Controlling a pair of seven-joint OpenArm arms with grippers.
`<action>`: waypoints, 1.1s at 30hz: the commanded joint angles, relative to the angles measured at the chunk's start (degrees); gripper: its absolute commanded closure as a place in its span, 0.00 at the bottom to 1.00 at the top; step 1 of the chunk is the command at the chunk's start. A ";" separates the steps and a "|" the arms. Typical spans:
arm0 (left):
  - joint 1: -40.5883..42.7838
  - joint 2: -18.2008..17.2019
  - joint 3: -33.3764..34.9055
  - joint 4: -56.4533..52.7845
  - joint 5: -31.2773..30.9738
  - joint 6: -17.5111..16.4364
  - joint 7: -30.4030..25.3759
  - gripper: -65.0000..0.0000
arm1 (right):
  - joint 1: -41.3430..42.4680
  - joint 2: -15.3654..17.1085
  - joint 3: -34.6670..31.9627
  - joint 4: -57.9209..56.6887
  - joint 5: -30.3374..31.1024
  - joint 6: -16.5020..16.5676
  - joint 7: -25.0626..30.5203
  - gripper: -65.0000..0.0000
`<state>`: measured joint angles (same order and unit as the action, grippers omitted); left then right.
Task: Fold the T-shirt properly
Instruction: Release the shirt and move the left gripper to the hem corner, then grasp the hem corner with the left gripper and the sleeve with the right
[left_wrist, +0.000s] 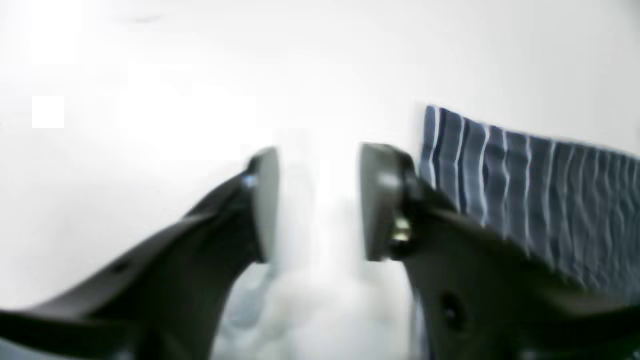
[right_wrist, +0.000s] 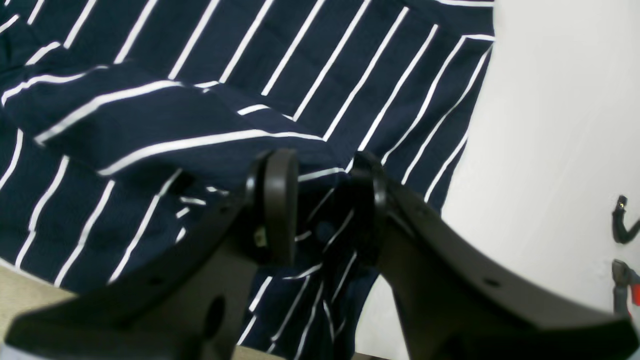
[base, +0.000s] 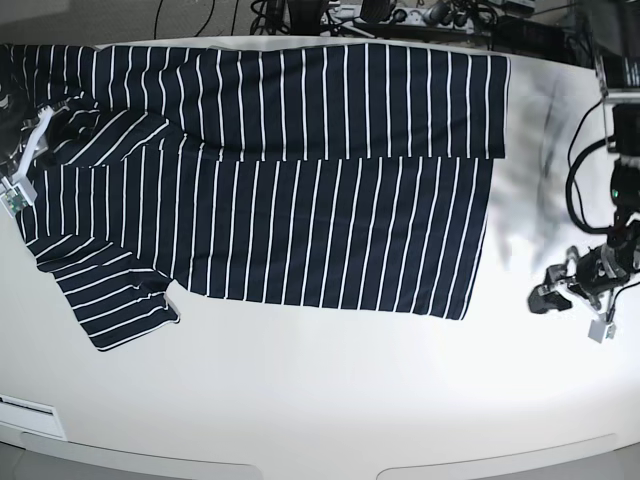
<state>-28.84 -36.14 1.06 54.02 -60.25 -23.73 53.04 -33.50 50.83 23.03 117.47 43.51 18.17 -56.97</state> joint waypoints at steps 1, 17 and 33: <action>-3.26 0.20 -0.33 -1.90 -2.58 -1.42 1.36 0.55 | 0.17 1.27 0.76 0.72 -0.28 -0.31 0.85 0.67; -10.08 12.83 11.34 -15.58 -4.81 -5.05 6.34 0.55 | 0.17 1.27 0.76 0.72 -0.26 -0.17 1.90 0.67; -10.05 13.20 12.63 -15.56 -2.86 -3.72 7.06 1.00 | 19.98 -4.09 0.44 -6.23 -2.73 -4.28 10.91 0.53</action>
<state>-37.95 -22.63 13.54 38.15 -64.97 -27.86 58.57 -14.04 45.17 22.76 110.52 41.08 14.28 -47.24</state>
